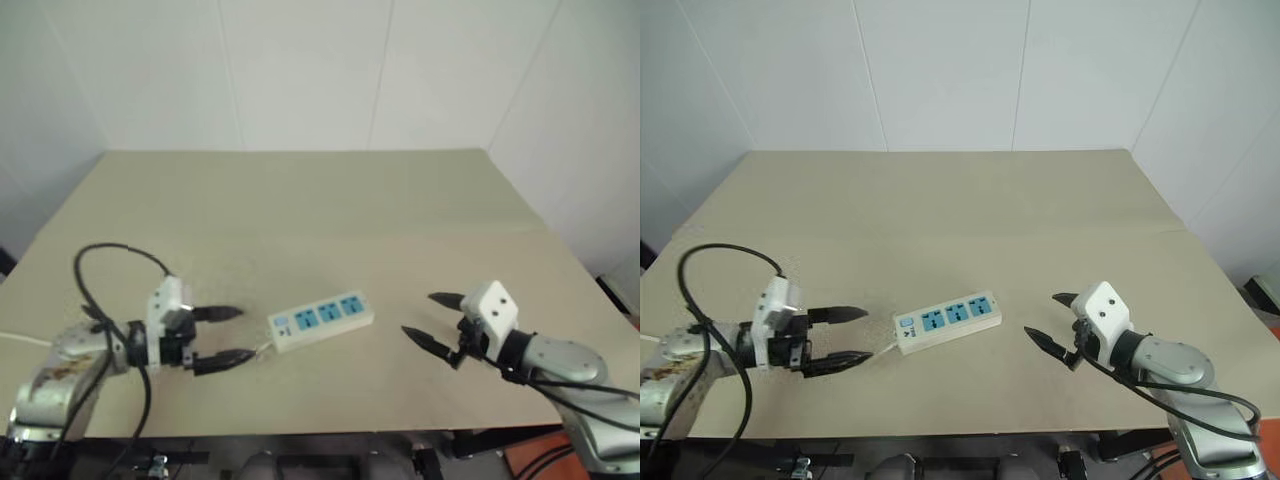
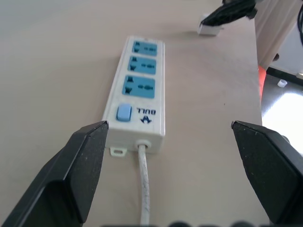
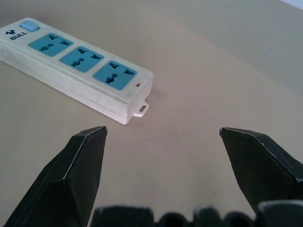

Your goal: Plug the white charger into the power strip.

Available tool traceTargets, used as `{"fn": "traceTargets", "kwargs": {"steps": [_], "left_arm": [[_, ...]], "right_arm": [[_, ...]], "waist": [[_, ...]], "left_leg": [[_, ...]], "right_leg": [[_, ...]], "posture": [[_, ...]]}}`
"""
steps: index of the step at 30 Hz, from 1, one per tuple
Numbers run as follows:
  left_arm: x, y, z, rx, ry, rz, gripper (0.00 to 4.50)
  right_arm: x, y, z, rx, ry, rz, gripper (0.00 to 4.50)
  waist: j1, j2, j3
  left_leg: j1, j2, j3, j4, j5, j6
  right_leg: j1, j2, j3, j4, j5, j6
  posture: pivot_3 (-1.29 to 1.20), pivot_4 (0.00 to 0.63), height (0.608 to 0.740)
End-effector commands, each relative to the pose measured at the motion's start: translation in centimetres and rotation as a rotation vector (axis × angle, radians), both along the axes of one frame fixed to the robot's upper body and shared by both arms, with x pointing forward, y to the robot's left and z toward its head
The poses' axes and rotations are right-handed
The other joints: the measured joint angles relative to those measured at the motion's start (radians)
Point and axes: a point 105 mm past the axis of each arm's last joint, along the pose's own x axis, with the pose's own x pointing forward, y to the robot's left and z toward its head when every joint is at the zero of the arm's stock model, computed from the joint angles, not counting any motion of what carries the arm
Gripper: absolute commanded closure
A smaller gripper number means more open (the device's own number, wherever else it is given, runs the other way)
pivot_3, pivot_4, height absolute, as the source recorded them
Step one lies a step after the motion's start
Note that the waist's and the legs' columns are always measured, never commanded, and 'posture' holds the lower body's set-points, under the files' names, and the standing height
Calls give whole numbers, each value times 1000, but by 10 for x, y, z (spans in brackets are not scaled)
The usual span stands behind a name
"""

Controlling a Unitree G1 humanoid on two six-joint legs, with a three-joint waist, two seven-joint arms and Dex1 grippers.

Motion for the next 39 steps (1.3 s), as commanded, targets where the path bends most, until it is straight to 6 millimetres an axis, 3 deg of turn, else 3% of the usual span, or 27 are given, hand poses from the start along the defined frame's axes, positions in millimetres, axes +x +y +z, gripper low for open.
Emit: {"fn": "traceTargets", "kwargs": {"steps": [1, 4, 8, 16, 24, 31, 39], "left_arm": [[11, -4, 7, -123, -185, -10, 22], [14, -9, -3, -211, -177, -46, 22], [21, -16, -30, -226, -148, -54, 22], [28, -31, -60, -218, -108, -112, 22], [48, -35, -66, -192, -121, -137, 22], [43, -45, -70, -199, -70, -231, 22], [45, -43, -82, -147, -75, -163, 22]], "right_arm": [[-2, 3, 13, 1, -68, 12, 0], [-3, 2, 17, -5, -81, 5, 0], [-7, -2, 22, -16, -96, -11, 0], [-16, -7, 27, -26, -105, -55, 0], [-23, -11, 29, -38, -106, -95, 0], [-27, -14, 30, -41, -104, -125, 0], [-30, -14, 28, -40, -99, -138, 0]], "waist": [[5, 0, 0], [1, -1, 0], [-1, 0, 0], [-2, -1, 0], [-2, -1, 0], [-4, -1, 0], [-3, -1, 0]], "left_leg": [[0, 0, 0, 1, 0, 0], [-1, 0, 0, 2, 0, 0], [-1, 0, 0, 1, 0, 0], [-1, 0, 0, 1, 0, 0], [-1, -1, -1, 2, 0, 0], [-2, -1, -1, 1, 0, 0], [-1, -1, -1, 2, 0, 0]], "right_leg": [[0, 0, 0, 0, 1, 0], [0, 0, 0, 0, 3, 2], [0, 0, 0, 0, 3, 3], [0, 1, 0, 0, 3, 3], [1, 1, 0, 0, 3, 4], [0, 1, 0, 0, 3, 4], [1, 1, 0, 0, 2, 6]], "posture": [[0, 150, 740], [0, 150, 740], [0, 150, 740], [0, 150, 740], [0, 150, 740], [0, 150, 740], [0, 150, 740]]}}
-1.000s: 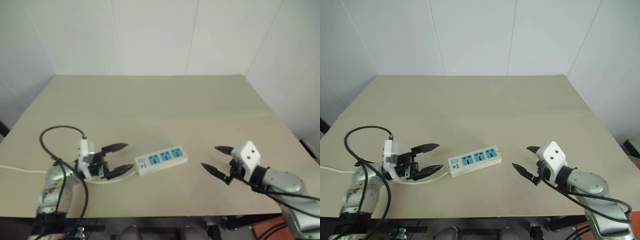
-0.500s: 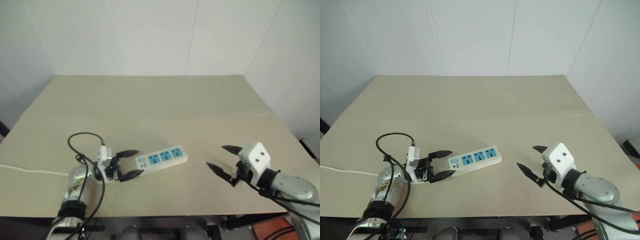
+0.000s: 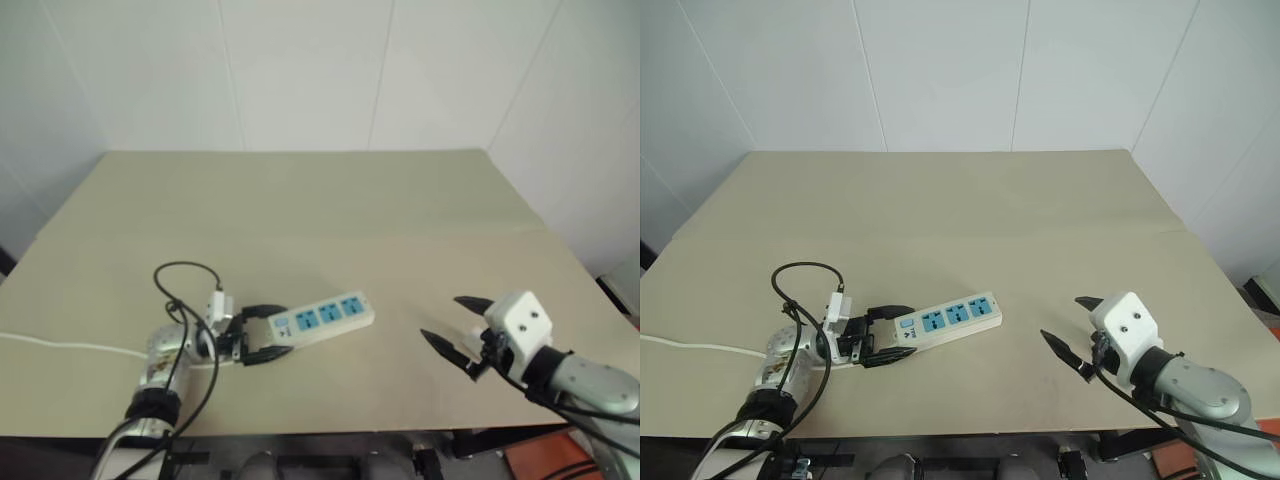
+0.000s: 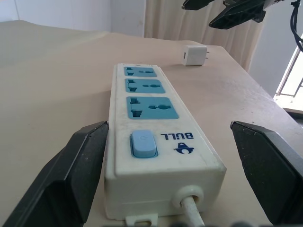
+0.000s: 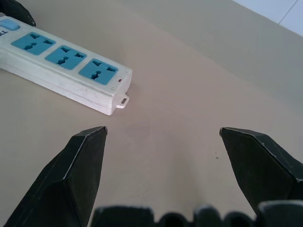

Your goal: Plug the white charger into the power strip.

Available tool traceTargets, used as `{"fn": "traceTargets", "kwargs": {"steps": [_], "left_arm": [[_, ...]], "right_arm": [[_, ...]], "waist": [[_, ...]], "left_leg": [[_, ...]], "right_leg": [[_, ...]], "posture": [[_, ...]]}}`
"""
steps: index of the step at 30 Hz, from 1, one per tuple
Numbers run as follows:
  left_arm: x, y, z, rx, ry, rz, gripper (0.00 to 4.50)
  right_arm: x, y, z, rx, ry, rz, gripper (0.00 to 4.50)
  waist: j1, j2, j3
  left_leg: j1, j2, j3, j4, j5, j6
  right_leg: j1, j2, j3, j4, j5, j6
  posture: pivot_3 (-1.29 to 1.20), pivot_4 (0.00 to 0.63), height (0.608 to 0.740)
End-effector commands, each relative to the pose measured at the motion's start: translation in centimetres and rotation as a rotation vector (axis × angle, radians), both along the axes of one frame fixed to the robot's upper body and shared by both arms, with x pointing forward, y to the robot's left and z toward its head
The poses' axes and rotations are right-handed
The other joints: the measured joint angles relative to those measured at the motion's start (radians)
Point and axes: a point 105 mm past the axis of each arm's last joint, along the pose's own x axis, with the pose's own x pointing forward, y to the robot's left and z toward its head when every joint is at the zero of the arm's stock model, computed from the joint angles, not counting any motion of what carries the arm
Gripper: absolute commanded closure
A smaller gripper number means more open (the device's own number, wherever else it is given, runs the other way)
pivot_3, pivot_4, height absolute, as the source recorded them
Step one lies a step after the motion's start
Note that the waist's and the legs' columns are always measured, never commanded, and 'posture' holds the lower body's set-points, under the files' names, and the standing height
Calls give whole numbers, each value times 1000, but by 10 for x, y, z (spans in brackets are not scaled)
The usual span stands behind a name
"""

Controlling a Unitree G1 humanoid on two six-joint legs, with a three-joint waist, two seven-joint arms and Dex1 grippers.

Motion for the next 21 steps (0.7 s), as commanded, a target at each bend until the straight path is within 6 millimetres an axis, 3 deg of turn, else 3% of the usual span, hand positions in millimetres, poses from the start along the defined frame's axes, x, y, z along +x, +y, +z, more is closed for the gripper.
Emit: {"fn": "traceTargets", "kwargs": {"steps": [1, 11, 16, 21], "left_arm": [[1, 1, -7, 47, -22, 35, 22], [3, 1, -12, 55, -8, 67, 22], [-1, -3, -14, 43, 4, 45, 1226], [-7, -7, -12, 52, 11, -11, 1247]], "right_arm": [[-2, 0, 13, 3, -55, -7, 0], [2, -1, 15, 3, -60, -2, 0], [2, -2, 15, 0, -59, -2, 0], [3, -5, 22, -23, -62, -28, 0]], "waist": [[0, 0, 0], [-1, 1, -1], [0, 3, -2], [0, 3, -2]], "left_leg": [[0, 0, 0, 0, 0, 0], [1, 0, 0, 0, 0, 0], [1, 0, 0, 0, 0, 0], [1, 0, 0, 0, 0, 0]], "right_leg": [[0, 0, 0, 0, 0, 0], [0, 0, 0, 1, -2, 5], [0, 0, 0, 1, -2, 5], [1, 0, 0, 0, -3, 5]], "posture": [[0, 150, 740], [0, 150, 740], [0, 150, 740], [0, 150, 740]]}}
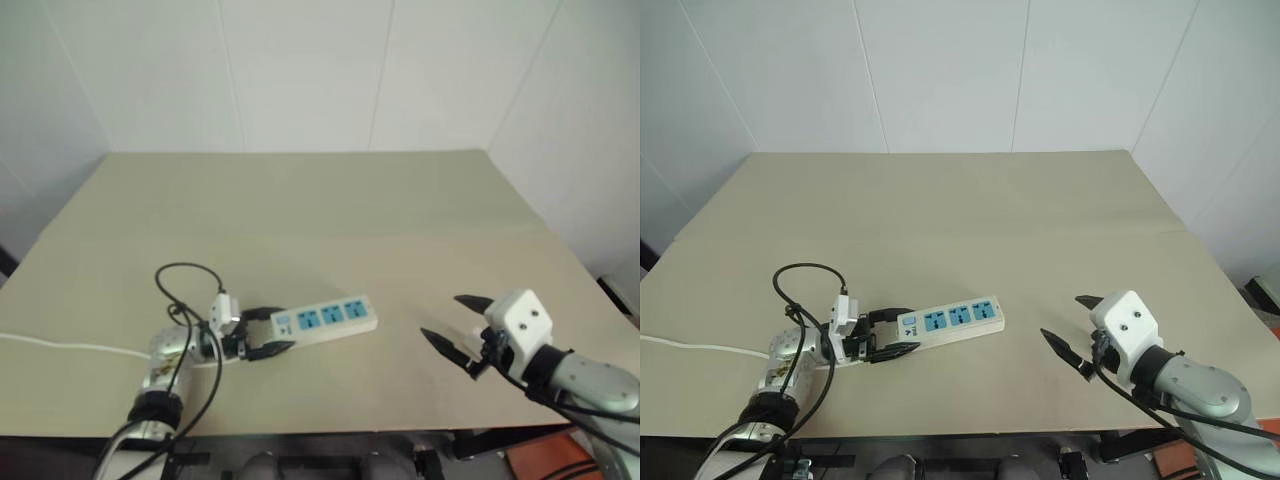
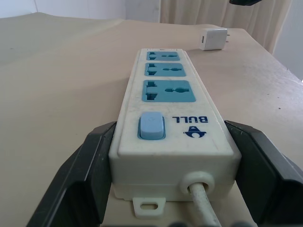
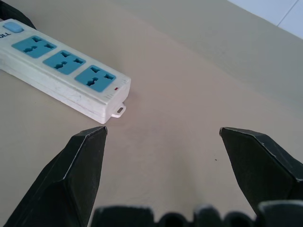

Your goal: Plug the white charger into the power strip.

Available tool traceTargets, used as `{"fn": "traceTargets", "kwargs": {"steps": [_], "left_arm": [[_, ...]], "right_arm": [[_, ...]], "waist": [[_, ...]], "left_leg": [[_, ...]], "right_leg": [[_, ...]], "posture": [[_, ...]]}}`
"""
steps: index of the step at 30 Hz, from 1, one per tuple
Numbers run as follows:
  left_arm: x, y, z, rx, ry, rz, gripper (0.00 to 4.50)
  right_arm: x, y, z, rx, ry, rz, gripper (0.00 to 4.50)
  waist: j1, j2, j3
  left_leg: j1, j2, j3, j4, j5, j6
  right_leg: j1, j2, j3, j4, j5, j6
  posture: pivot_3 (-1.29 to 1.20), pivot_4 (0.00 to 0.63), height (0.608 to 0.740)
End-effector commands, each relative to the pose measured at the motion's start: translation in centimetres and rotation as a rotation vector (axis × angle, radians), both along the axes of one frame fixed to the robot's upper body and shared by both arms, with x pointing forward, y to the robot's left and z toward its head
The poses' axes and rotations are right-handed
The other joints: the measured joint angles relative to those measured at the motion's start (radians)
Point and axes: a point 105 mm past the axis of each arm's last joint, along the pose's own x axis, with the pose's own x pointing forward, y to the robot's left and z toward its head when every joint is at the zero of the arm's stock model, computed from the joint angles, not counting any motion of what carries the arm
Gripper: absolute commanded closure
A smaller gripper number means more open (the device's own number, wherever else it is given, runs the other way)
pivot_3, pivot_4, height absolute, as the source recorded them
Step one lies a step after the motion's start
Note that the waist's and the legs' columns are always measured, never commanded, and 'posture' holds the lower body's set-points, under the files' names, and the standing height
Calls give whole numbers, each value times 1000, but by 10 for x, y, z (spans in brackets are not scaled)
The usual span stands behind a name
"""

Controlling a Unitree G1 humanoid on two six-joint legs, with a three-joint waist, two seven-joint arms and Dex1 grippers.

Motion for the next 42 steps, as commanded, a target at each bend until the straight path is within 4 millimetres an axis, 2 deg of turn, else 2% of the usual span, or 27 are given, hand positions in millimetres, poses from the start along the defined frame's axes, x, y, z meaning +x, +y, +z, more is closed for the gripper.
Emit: {"fn": "traceTargets", "kwargs": {"steps": [1, 4, 7, 11, 14, 17, 25, 42], "left_arm": [[-9, -5, -5, 6, 36, -58, 1247], [-11, -9, -2, 26, 21, -110, 1247], [-14, -14, 0, 22, 24, -162, 1247], [-18, -21, 0, 46, 28, -238, 1247], [-17, -26, 1, 37, 23, -253, 1247], [-16, -32, -1, 37, 16, -264, 1247], [-16, -39, 4, 11, 4, -272, 1247], [-26, -36, 0, 10, 14, -235, 1247]], "right_arm": [[1, -5, 20, -26, -48, -33, 0], [0, -14, 31, -161, 10, -56, 0], [1, -30, 36, -278, 182, -72, 0], [5, -40, 42, -314, 435, -86, 0], [13, -46, 41, -345, 546, -120, 0], [19, -49, 34, -391, 617, -130, 0], [35, -53, 15, -433, 710, -178, 0], [49, -53, -15, -416, 785, -173, 0]], "waist": [[1, 0, 0], [1, 0, 0], [2, 0, 0], [2, 0, 0], [2, 1, 0], [4, 1, 0], [10, 1, 0], [2, 1, 0]], "left_leg": [[0, 0, 0, 0, 0, 0], [-1, 0, 0, 0, 0, 0], [-1, -1, 0, 0, 0, 0], [-1, 0, 0, 0, 0, 0], [-1, 0, 1, 0, 0, 0], [-5, 0, 1, -1, 0, 0], [-8, -1, 1, -1, 0, 0], [-7, -1, 1, 0, 0, 0]], "right_leg": [[0, 0, 0, 0, 0, 0], [0, -1, 0, 0, 0, 0], [0, -1, 0, -1, 0, -1], [-1, -1, -1, -1, 0, -2], [-2, -2, 0, -2, 1, -11], [-4, -2, -1, -4, 3, -7], [-6, -3, -1, -4, 3, -6], [-6, -2, -1, -2, 3, -6]], "posture": [[0, 150, 740], [0, 150, 740], [0, 150, 740], [0, 150, 740], [0, 150, 740], [0, 150, 740], [0, 150, 740], [0, 150, 740]]}}
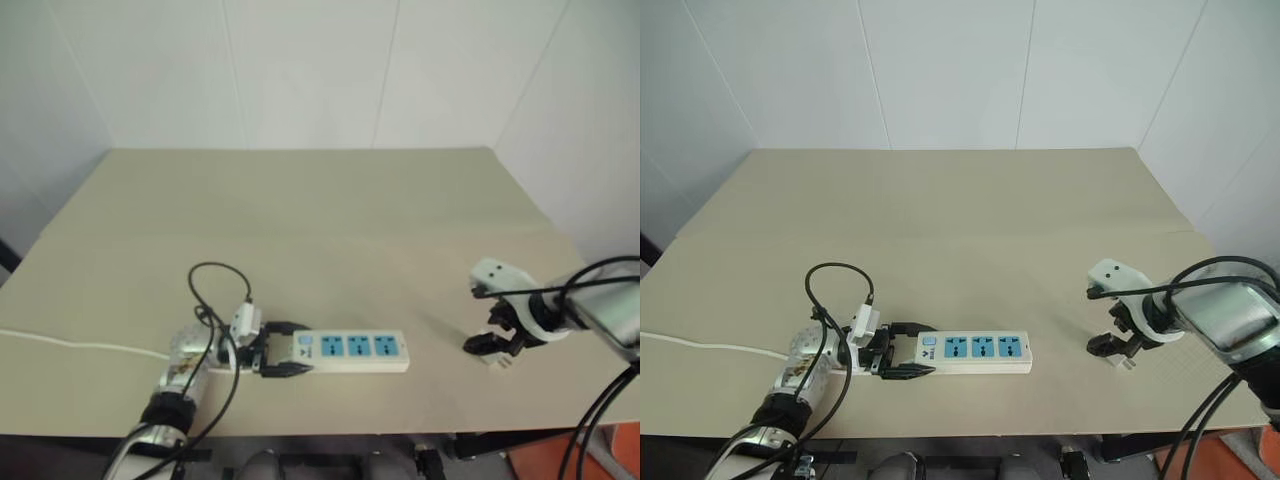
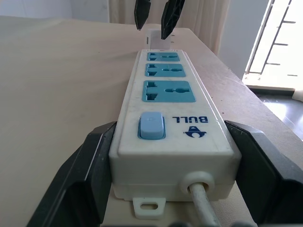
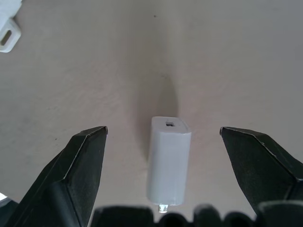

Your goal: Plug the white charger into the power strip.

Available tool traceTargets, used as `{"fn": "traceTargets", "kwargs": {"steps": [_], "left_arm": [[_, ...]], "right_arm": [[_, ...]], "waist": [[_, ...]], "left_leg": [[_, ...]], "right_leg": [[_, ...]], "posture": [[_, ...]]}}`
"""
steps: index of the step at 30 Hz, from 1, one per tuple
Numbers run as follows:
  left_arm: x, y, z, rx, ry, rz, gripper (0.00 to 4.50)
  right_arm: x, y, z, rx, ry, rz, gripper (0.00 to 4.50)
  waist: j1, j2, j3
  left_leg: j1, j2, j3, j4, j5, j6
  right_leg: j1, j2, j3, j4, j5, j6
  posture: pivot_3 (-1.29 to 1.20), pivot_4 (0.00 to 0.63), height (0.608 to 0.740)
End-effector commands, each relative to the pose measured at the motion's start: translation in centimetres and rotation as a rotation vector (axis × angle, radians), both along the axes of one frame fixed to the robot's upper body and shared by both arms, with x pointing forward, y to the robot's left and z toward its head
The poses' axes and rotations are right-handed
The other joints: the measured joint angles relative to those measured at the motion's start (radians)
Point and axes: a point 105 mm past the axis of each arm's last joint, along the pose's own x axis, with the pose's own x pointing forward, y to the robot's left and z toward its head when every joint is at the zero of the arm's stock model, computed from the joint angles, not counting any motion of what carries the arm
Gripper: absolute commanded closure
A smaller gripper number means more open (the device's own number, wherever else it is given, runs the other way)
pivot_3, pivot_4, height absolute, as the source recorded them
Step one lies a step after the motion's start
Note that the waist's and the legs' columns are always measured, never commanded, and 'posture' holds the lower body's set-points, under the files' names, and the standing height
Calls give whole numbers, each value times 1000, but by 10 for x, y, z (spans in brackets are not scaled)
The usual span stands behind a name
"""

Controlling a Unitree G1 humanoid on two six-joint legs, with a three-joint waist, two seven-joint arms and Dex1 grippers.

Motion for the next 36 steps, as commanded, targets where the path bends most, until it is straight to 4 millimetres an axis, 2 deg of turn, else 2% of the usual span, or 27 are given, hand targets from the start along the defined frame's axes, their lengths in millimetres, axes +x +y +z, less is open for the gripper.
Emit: {"fn": "traceTargets", "kwargs": {"steps": [1, 6, 9, 17, 24, 28, 30, 32, 34, 36], "left_arm": [[-5, -3, 0, -4, 4, -11, 1247], [-7, -1, -1, 1, 8, -1, 1247], [-7, -1, -2, 3, 9, 6, 1247], [-9, -1, -3, 1, 14, 13, 1247], [-9, -3, -4, 6, 11, 4, 1247], [-7, -2, -3, 10, 11, 0, 1247], [-6, -1, -3, 12, 14, 0, 1247], [-5, 0, -3, 27, 16, 7, 1247], [-5, 2, -4, 39, 17, 15, 1247], [-3, 6, -3, 38, 15, 38, 1247]], "right_arm": [[7, -1, 4, -13, -29, 10, 0], [11, -1, 1, -4, -18, 4, 0], [13, -2, -1, -6, -12, 3, 578], [12, -3, -4, -31, 7, 15, 3330], [9, 1, 8, -64, -30, 66, 3350], [21, 25, 47, -19, -240, 157, 3350], [27, 47, 70, 115, -391, 226, 3350], [29, 65, 84, 292, -516, 298, 3350], [29, 77, 88, 420, -625, 344, 3350], [24, 92, 83, 618, -719, 388, 3350]], "waist": [[0, 0, 0], [-1, 0, 0], [-1, 0, 0], [-2, 0, 0], [-2, 0, 0], [-2, 0, 0], [-2, 0, 0], [-2, 0, 0], [1, -1, -1], [3, -4, -3]], "left_leg": [[0, 0, 0, 0, 0, 0], [0, 0, 0, 0, 0, 0], [0, 0, 0, 0, 0, 0], [0, 0, 0, 0, 0, 0], [0, 0, 0, 0, 0, 0], [0, 0, 0, 0, 0, 0], [0, 0, 0, 0, 0, 0], [0, 0, 0, 0, 0, 0], [1, 0, -1, 0, 0, 0], [2, 1, -3, 0, 0, 0]], "right_leg": [[0, 0, 0, 0, 0, 0], [0, 0, 0, 0, 0, 0], [0, 0, 0, 0, 0, 0], [0, 0, 0, 0, 0, 0], [0, 0, 0, 1, 0, 0], [0, 0, 0, 1, 0, 0], [0, 0, 0, 1, 0, 0], [0, 1, 0, 1, 0, 0], [1, 1, 0, 1, 0, 0], [4, 2, -2, 0, 0, 0]], "posture": [[0, 150, 740], [0, 150, 740], [0, 150, 740], [0, 150, 740], [0, 150, 740], [0, 150, 740], [0, 150, 740], [0, 150, 740], [0, 150, 740], [0, 150, 740]]}}
